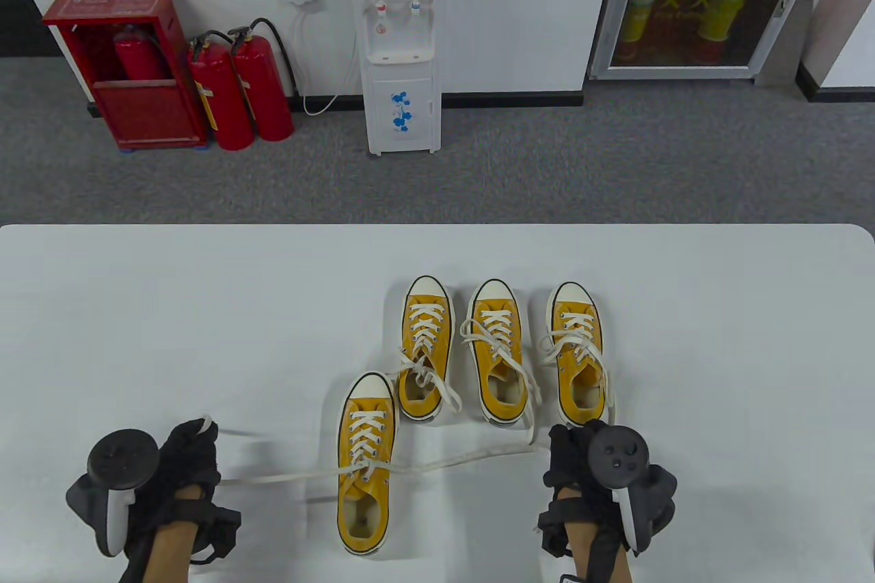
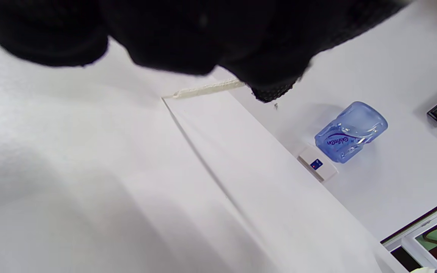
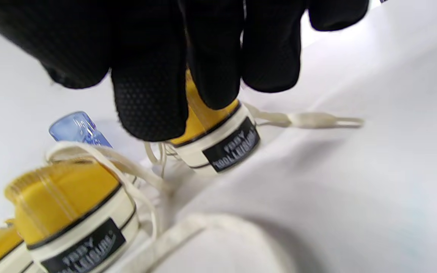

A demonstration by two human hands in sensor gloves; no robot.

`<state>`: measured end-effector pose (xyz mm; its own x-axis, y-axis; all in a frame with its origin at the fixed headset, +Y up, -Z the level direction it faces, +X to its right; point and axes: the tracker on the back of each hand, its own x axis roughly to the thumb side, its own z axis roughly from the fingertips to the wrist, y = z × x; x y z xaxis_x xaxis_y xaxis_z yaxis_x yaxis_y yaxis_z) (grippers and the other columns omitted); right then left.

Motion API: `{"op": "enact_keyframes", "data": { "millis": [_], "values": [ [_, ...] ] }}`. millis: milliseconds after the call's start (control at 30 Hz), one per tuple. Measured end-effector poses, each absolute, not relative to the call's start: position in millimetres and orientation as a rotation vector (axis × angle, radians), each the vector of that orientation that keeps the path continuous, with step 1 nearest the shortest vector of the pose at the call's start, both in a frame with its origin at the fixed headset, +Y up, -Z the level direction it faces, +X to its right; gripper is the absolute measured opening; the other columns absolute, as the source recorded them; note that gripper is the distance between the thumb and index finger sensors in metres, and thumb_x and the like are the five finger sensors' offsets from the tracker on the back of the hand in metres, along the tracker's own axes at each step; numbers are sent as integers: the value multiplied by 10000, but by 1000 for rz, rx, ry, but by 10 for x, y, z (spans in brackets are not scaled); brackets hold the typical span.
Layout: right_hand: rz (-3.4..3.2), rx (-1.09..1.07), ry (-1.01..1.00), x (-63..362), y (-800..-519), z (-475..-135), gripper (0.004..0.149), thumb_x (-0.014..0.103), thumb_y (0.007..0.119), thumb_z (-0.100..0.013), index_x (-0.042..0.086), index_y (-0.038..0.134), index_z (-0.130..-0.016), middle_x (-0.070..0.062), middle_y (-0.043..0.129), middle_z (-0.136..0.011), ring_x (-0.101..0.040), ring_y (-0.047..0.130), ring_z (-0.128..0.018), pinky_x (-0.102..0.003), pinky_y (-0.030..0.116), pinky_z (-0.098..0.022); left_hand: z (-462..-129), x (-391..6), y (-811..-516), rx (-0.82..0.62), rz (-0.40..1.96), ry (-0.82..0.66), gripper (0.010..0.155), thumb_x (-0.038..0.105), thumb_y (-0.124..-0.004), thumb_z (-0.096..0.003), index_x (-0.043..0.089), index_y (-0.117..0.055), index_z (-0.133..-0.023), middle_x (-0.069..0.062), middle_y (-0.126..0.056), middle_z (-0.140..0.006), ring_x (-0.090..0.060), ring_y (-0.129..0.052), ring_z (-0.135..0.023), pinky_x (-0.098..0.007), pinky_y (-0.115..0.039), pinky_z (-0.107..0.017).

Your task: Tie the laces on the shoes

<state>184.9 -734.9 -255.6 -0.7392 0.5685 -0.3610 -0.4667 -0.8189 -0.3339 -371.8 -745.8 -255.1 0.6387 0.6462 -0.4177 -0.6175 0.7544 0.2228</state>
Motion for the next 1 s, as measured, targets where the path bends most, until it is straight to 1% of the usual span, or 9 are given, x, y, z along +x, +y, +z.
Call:
{"op": "enact_keyframes", "data": {
  "millis": [100,133,300,400,433,533,700,767,1000],
  "values": [
    [2463,-483,-356,1745,-7287,-2539,469,538,806,-431,208,998,-704,-72,807,-969,-394,792,-889,-665,483,-694,-2545,-3721,-7444,72,729,496,403,416,-756,-494,300,-879,-861,126,-1016,-302,-122,-999,-120,-463,-899,-286],
    [2465,-401,-371,1682,-7273,-2542,474,525,810,-434,205,980,-740,-74,795,-976,-395,788,-891,-663,486,-693,-2544,-3722,-7440,75,733,495,403,416,-756,-494,300,-880,-860,126,-1016,-301,-122,-999,-120,-463,-899,-286],
    [2529,-152,-383,1313,-7241,-2522,517,481,838,-425,195,908,-849,-82,778,-985,-371,848,-837,-640,562,-668,-2543,-3730,-7431,91,741,488,403,415,-757,-495,299,-881,-860,126,-1016,-301,-123,-999,-119,-463,-899,-285],
    [2544,-12,-323,1102,-7247,-2516,523,459,845,-424,195,885,-874,-78,764,-996,-356,866,-823,-628,588,-661,-2540,-3725,-7422,100,744,481,404,416,-757,-494,298,-879,-860,126,-1016,-301,-122,-999,-119,-462,-900,-285],
    [2528,77,-284,1018,-7261,-2527,523,451,846,-426,193,880,-879,-83,770,-991,-355,883,-805,-623,605,-651,-2543,-3715,-7418,99,746,471,403,415,-757,-494,298,-881,-859,126,-1016,-300,-122,-999,-118,-463,-899,-284],
    [2505,187,-177,809,-7328,-2548,534,439,853,-426,187,865,-896,-87,760,-1000,-355,879,-813,-623,613,-648,-2548,-3680,-7412,103,755,450,404,416,-757,-494,299,-879,-860,126,-1016,-301,-122,-999,-119,-463,-899,-286],
    [2582,301,-38,486,-7427,-2566,569,436,855,-427,185,817,-936,-84,704,-1035,-364,837,-856,-633,577,-667,-2558,-3643,-7415,100,760,424,403,415,-758,-494,297,-881,-859,125,-1017,-298,-122,-999,-116,-464,-900,-284],
    [2632,321,-38,370,-7456,-2567,589,437,863,-420,185,804,-948,-82,688,-1047,-370,806,-890,-657,523,-688,-2569,-3628,-7420,85,767,407,404,416,-757,-494,298,-879,-860,126,-1016,-300,-121,-998,-118,-463,-899,-286],
    [2776,407,15,60,-7535,-2618,620,436,864,-423,185,759,-980,-76,626,-1081,-392,723,-955,-670,477,-706,-2578,-3606,-7417,80,778,396,405,416,-758,-494,296,-880,-861,124,-1017,-300,-124,-998,-119,-465,-899,-287]
  ]
}}
